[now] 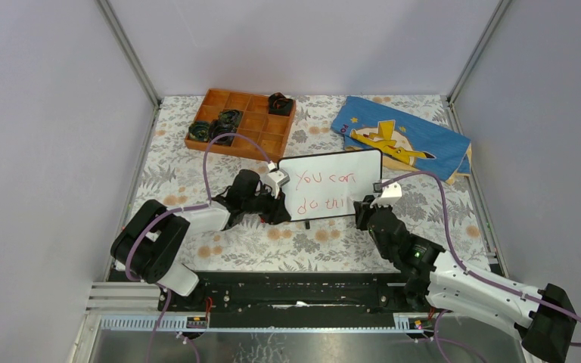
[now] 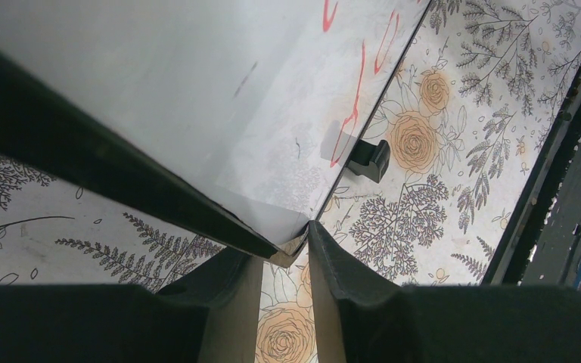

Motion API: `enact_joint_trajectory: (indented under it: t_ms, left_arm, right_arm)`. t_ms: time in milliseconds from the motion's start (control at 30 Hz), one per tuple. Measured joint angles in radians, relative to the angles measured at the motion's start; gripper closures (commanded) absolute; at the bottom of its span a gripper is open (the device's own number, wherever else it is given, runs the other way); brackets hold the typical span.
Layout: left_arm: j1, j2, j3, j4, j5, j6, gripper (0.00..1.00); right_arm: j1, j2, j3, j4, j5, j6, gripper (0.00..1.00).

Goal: Write a sentence on the whiteboard

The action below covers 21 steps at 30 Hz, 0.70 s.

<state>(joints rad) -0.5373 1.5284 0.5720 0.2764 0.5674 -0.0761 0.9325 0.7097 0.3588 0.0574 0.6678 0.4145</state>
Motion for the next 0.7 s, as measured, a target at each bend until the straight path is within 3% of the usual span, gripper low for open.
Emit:
enact_joint_trajectory:
  t_ms: [700]
  left_arm:
    - [-0.005,0.0,0.0,-0.001,-0.007,0.001,0.66]
  right_arm:
    - [0.0,0.061,0.0,0.009,0.056,0.004,1.0]
